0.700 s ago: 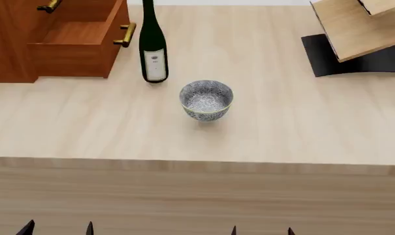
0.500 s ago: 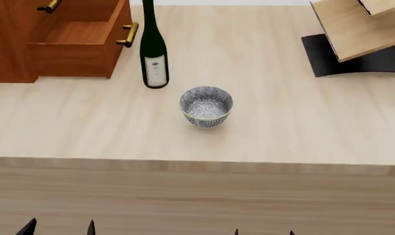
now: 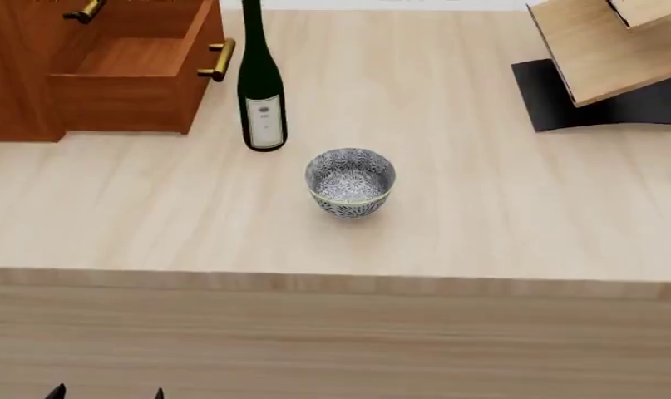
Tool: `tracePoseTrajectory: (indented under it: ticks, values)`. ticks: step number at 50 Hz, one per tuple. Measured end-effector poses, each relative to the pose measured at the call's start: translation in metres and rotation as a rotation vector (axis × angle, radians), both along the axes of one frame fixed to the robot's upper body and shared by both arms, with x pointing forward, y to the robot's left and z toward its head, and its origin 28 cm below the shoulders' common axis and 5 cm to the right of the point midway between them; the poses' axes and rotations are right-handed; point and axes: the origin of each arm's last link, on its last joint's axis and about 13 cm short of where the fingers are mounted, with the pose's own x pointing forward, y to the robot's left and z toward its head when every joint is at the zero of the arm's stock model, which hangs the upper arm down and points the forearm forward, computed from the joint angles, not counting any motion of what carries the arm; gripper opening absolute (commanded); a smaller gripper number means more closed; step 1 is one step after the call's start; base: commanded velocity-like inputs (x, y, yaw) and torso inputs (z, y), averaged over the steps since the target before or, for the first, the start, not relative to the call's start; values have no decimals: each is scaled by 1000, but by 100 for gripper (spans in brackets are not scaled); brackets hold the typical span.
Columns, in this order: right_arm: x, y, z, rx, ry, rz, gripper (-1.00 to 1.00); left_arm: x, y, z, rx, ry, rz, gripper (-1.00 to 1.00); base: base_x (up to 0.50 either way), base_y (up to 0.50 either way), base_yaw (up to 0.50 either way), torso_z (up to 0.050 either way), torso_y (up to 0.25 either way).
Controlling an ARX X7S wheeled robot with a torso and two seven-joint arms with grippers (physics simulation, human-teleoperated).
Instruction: Put the bowl in the bottom drawer of the cabinet.
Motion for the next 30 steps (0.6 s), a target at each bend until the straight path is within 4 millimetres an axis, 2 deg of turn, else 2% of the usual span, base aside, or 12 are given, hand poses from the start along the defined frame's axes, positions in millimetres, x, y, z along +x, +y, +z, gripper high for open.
tracePoseTrajectory:
  ticks: [30]
  values:
    - [-1,-2,-5,-27,16,-39,100,-2,-3,-1,-21,2,-33,100,0,0,0,50,0]
